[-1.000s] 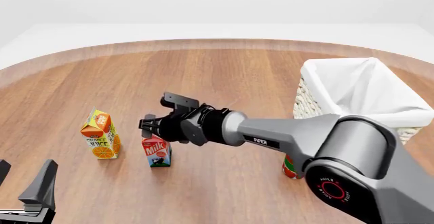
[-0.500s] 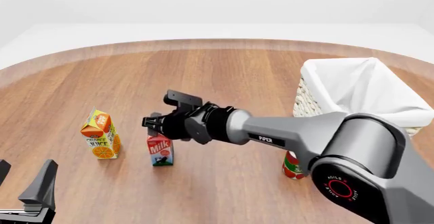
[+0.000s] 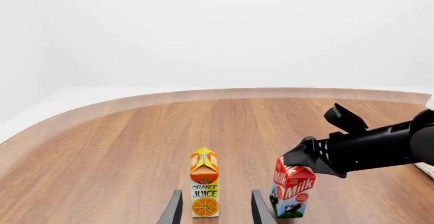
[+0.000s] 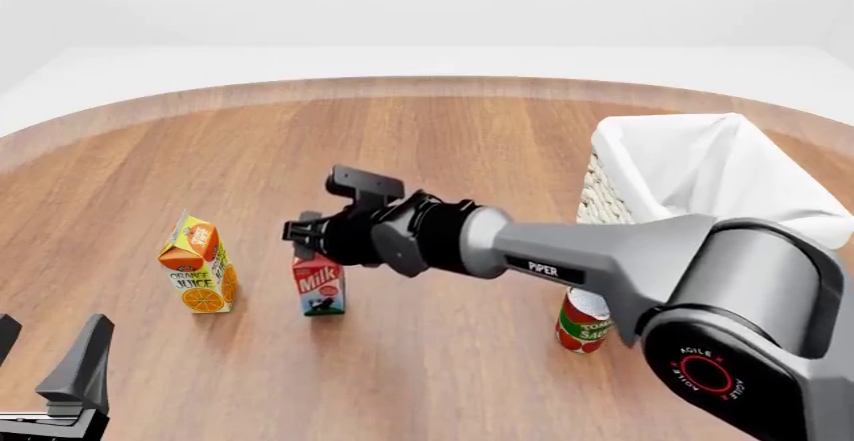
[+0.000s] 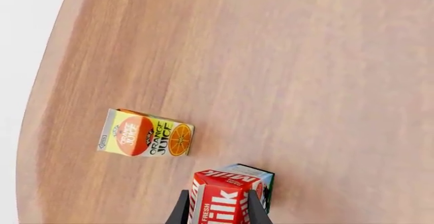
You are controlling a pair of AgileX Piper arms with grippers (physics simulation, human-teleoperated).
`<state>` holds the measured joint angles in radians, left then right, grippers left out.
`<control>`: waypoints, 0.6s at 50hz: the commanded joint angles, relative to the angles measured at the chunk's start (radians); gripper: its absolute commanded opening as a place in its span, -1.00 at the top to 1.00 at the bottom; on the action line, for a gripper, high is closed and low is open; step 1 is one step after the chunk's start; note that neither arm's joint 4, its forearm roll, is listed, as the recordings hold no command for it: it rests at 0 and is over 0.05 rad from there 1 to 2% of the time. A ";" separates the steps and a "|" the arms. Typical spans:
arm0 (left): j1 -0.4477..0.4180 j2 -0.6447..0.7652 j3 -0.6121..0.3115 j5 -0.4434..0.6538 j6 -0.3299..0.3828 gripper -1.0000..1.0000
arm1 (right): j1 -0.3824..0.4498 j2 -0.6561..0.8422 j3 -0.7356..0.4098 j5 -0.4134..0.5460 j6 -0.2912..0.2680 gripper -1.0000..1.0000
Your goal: Pick the milk and place it in the basket.
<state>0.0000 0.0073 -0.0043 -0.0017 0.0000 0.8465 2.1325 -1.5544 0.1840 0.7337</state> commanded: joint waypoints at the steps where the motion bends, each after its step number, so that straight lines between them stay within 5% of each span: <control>1: 0.000 0.000 0.000 0.000 0.000 -1.00 | -0.007 -0.051 0.001 -0.007 -0.002 1.00; 30: 0.000 0.000 0.000 0.000 0.000 -1.00 | -0.046 -0.214 0.071 -0.001 -0.047 1.00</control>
<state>0.0000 0.0073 -0.0043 -0.0017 0.0000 0.8164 1.9937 -1.4928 0.1888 0.6959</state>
